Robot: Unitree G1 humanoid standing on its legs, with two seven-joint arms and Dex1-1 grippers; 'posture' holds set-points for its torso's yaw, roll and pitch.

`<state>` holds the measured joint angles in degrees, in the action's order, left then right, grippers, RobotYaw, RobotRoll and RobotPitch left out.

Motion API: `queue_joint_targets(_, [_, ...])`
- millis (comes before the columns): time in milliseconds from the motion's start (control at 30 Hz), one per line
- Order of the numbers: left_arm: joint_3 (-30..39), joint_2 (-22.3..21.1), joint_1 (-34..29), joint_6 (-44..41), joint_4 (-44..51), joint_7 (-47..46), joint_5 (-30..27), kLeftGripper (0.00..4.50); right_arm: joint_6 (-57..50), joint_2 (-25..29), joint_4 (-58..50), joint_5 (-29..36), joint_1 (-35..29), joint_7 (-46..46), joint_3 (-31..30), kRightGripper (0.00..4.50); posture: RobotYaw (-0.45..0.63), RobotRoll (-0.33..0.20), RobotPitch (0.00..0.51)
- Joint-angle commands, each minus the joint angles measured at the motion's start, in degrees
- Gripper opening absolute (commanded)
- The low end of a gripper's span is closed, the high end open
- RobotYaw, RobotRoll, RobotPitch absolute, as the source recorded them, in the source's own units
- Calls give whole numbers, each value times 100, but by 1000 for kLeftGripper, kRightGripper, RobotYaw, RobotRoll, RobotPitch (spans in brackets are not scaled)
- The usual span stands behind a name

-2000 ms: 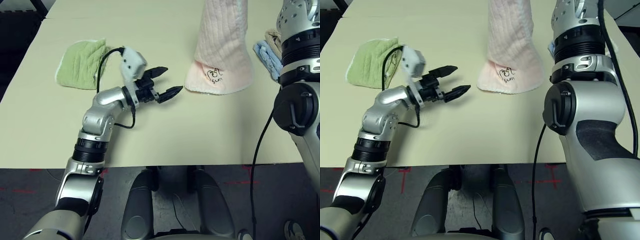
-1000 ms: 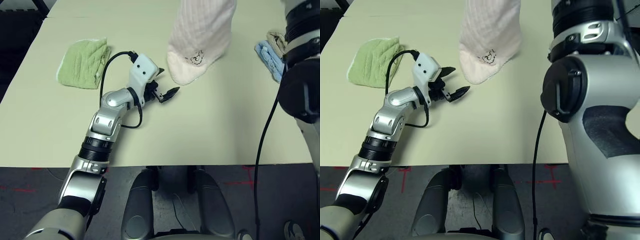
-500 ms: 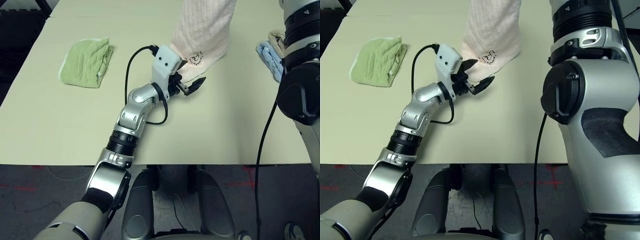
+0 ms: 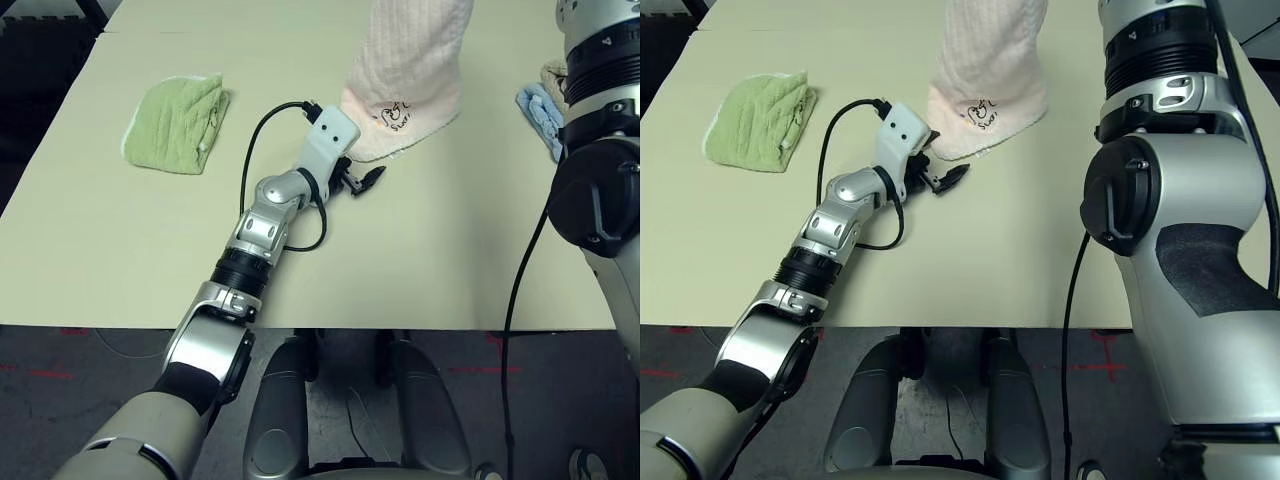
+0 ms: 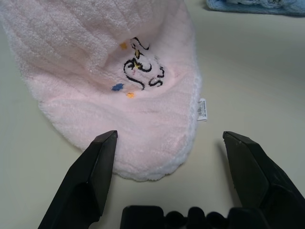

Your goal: Fold the towel and set it aside.

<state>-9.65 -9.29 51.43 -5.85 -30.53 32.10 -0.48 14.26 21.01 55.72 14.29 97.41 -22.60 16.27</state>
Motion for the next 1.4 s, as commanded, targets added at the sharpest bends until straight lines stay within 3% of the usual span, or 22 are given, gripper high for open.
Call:
queue_joint_targets(33, [-51,57,34,10,-182,182,1,4140,-17,13,-210,20,-42,-18,-37,0,8,0,328])
queue_joint_targets(167, [-59,24,75,-35,-265,356,-4,2861,-32,16,-231,13,-46,-14,-40,0,7,0,329])
queue_joint_targets(400, [-28,-59,92,-52,-340,350,56,139,-52,18,-256,15,-66,-11,-35,0,6,0,329])
queue_joint_targets(633, [143,-335,-21,-146,-49,446,-75,64,-53,86,-209,-27,-121,11,-36,0,6,0,331])
queue_joint_targets(900, [424,-1133,-756,-551,791,795,-281,64,24,364,9,-111,-86,90,7,0,16,0,333])
queue_joint_targets(1133, [699,-1745,-981,-489,732,839,-295,64,16,506,38,-134,-34,38,3,0,20,0,332])
queue_joint_targets(1233, [800,-1768,-856,-392,647,722,-323,64,-23,548,12,-143,-55,-13,-14,0,20,0,332])
queue_joint_targets(1400, [748,-1089,-336,-202,765,391,-406,64,-61,526,-20,-134,-114,-56,-24,0,27,0,328])
